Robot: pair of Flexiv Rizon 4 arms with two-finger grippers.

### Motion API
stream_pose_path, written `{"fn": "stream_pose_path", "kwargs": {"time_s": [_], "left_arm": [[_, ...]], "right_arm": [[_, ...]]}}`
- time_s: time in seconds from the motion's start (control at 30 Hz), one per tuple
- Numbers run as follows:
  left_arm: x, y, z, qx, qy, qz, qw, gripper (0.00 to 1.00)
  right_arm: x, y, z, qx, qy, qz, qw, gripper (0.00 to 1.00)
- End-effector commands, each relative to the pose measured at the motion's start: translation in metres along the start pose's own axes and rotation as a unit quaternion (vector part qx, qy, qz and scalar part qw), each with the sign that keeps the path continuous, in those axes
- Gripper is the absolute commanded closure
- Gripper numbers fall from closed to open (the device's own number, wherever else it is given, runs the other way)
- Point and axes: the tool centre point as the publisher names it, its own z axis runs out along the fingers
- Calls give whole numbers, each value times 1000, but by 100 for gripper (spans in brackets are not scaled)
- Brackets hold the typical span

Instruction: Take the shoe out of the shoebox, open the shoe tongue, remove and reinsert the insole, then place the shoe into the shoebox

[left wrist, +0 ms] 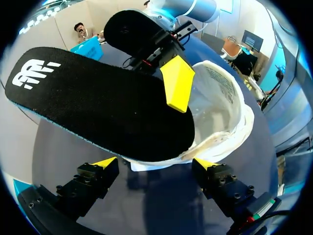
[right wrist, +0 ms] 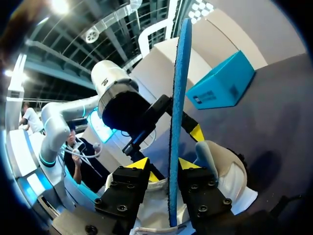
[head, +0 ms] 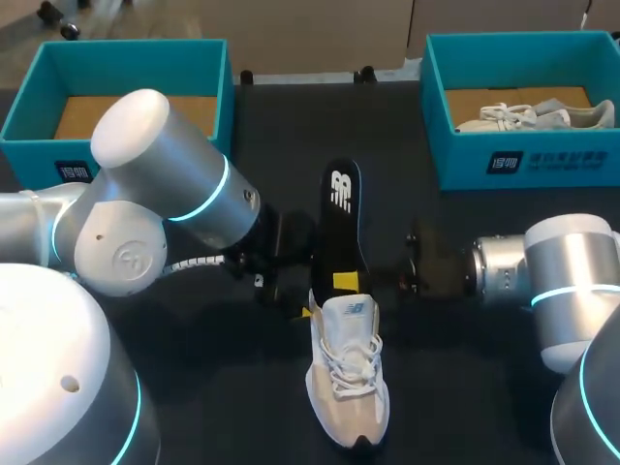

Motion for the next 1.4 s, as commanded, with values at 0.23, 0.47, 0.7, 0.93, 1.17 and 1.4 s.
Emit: {"fn": "stream_pose_path", "kwargs": {"time_s": [0.23, 0.47, 0.7, 0.93, 1.17, 1.4], "left_arm": [[0, 1, 1, 1, -1, 0, 1000, 0], [0, 1, 1, 1, -1, 0, 1000, 0], [0, 1, 1, 1, -1, 0, 1000, 0], [0, 1, 1, 1, -1, 0, 1000, 0], [0, 1, 1, 1, -1, 0, 1000, 0], [0, 1, 1, 1, -1, 0, 1000, 0]], "right_arm": [[-2, 18, 3, -9, 2, -6, 1000, 67], [-3, 22, 10, -25, -1, -5, 1000, 71], [-4, 24, 12, -36, -10, -3, 999, 100], [-8, 14, 10, -36, -9, 7, 999, 100], [-9, -6, 9, -25, -5, 22, 999, 100], [-8, -29, 7, -20, -2, 49, 999, 100]]}}
